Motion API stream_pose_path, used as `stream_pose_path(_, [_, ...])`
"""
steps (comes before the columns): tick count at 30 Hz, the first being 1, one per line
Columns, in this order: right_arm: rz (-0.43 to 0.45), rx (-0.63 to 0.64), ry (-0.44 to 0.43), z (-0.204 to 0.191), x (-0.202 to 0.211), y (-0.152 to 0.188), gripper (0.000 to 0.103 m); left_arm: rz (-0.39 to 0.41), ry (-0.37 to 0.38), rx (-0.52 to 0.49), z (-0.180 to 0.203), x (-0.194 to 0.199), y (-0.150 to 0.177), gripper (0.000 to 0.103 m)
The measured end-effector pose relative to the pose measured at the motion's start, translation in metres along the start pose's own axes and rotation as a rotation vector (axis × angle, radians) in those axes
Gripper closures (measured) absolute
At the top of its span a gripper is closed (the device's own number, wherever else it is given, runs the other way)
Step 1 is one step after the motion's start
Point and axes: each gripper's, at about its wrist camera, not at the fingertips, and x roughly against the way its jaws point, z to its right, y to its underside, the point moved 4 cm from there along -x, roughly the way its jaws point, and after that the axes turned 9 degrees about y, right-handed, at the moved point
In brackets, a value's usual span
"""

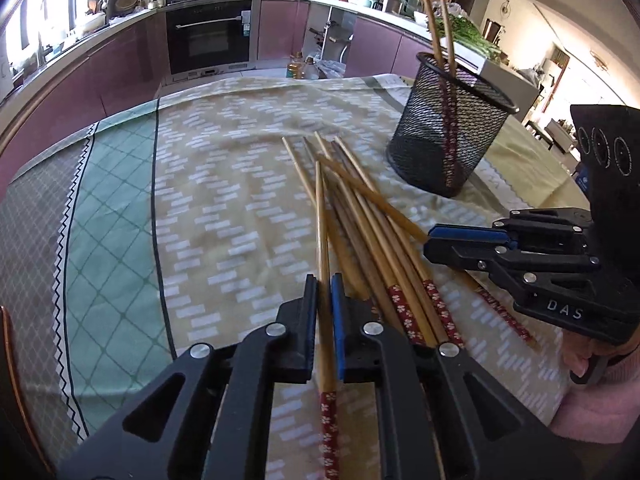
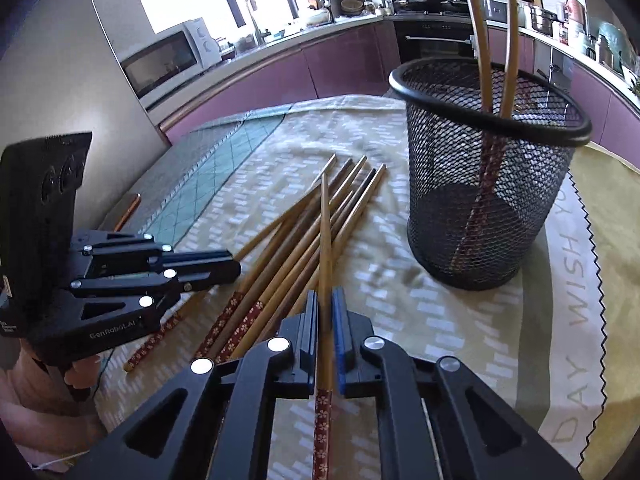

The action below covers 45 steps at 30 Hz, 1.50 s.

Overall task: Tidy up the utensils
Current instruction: 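Close the left gripper on a chopstick while the right gripper grasps another, then raise the left gripper's chopstick upright into the mesh cup while the right gripper inserts its own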

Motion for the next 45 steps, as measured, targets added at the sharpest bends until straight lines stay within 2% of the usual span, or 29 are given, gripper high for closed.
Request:
stream_pose_path(3, [0.000, 0.016, 0.014, -0.003, -0.002, 0.002, 0.094, -0.011, -0.003, -0.016, 0.001, -0.002, -0.003, 0.092])
stream_pose_path(6, [-0.001, 0.026, 0.021, -0.003, -0.004, 0.000, 0.094, -0.021, 0.005, -0.039, 0.002, -0.005, -0.007, 0.084])
stream_pose_path(8, [-0.002, 0.034, 0.026, -0.004, -0.006, -0.003, 0.094, -0.024, -0.003, -0.049, 0.004, -0.009, -0.010, 0.084])
stream_pose_path(10, [-0.001, 0.034, 0.025, -0.004, -0.007, -0.004, 0.096, -0.021, -0.009, -0.046, 0.004, -0.011, -0.013, 0.085])
stream_pose_path(12, [0.004, 0.035, 0.024, -0.004, -0.007, -0.006, 0.097, -0.018, -0.037, -0.039, 0.004, -0.013, -0.016, 0.095])
stream_pose_path(17, [0.062, 0.029, 0.010, 0.001, 0.014, -0.010, 0.097, 0.004, -0.027, -0.040, 0.010, -0.007, -0.019, 0.096])
stream_pose_path(21, [0.122, 0.026, -0.001, 0.007, 0.037, -0.016, 0.097, 0.047, 0.011, -0.070, 0.020, 0.014, -0.023, 0.096])
stream_pose_path(27, [0.213, 0.019, -0.006, 0.014, 0.071, -0.024, 0.097, 0.117, 0.110, -0.094, 0.034, 0.051, -0.037, 0.096])
stream_pose_path(35, [0.283, 0.002, 0.001, 0.024, 0.098, -0.029, 0.097, 0.195, 0.203, -0.105, 0.050, 0.088, -0.050, 0.096])
stream_pose_path(45, [0.385, -0.006, 0.004, 0.036, 0.131, -0.048, 0.097, 0.313, 0.267, -0.128, 0.068, 0.116, -0.078, 0.096])
